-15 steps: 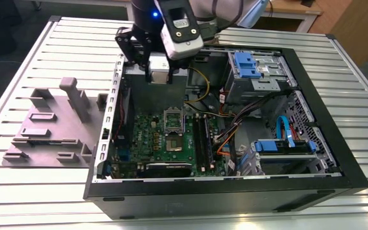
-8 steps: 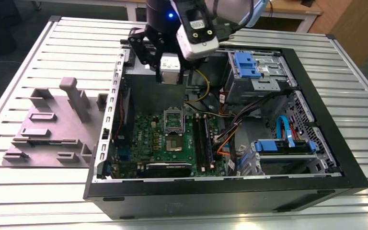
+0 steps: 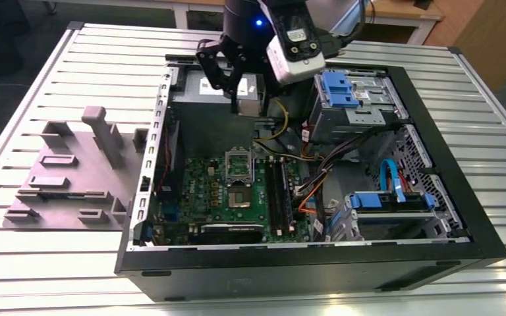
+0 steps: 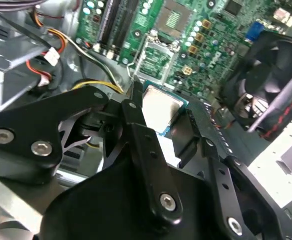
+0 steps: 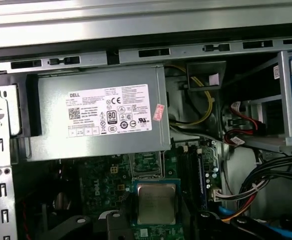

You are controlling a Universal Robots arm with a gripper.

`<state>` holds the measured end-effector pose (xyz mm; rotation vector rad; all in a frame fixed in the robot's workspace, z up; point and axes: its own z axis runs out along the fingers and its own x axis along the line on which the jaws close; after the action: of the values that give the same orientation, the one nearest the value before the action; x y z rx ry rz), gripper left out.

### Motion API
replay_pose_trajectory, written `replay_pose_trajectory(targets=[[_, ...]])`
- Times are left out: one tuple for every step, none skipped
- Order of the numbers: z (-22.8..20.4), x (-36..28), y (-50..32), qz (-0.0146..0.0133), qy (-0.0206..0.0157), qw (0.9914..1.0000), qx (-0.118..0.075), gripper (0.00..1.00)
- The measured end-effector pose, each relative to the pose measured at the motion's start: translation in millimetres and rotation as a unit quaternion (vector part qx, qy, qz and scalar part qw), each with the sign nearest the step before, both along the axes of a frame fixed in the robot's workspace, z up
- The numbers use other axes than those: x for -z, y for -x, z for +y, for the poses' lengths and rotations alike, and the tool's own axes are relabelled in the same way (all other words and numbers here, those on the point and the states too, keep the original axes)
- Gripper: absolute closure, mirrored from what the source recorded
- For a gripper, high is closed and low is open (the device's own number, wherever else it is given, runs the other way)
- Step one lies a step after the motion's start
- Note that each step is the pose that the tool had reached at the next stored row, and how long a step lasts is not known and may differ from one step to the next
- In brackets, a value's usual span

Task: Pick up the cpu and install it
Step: 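Place the cpu into insertion slot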

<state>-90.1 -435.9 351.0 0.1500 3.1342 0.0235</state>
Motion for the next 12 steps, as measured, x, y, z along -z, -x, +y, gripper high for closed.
replay_pose_trajectory(targets=[[0.0, 0.0, -1.5, 0.0, 0.0, 1.0, 0.0, 0.53], [-0.1, 0.1, -2.1, 0.0, 0.0, 1.0, 0.0, 0.53], [0.0, 0.2, -2.1, 0.0, -0.0001, 1.0, 0.0, 0.53], [0.0, 0.3, -2.1, 0.0, 0.0, 1.0, 0.0, 0.53], [-0.3, 0.5, -2.1, 0.0, 0.0, 1.0, 0.0, 0.53], [-0.9, 0.5, -2.2, 0.0, 0.0, 1.0, 0.0, 0.53], [-1.9, 0.6, -2.2, 0.0, -0.0001, 1.0, 0.0, 0.53], [-3.2, 0.6, -2.2, 0.0, 0.0, 1.0, 0.0, 0.53], [-4.7, 0.7, -2.1, 0.0, 0.0, 1.0, 0.0, 0.53], [-6.3, 0.8, -2.2, 0.0, 0.0, 1.0, 0.0, 0.53], [-8.0, 0.8, -2.1, 0.0, 0.0, 1.0, 0.0, 0.53], [-9.6, 0.9, -2.0, 0.0, 0.0, 1.0, 0.0, 0.53]])
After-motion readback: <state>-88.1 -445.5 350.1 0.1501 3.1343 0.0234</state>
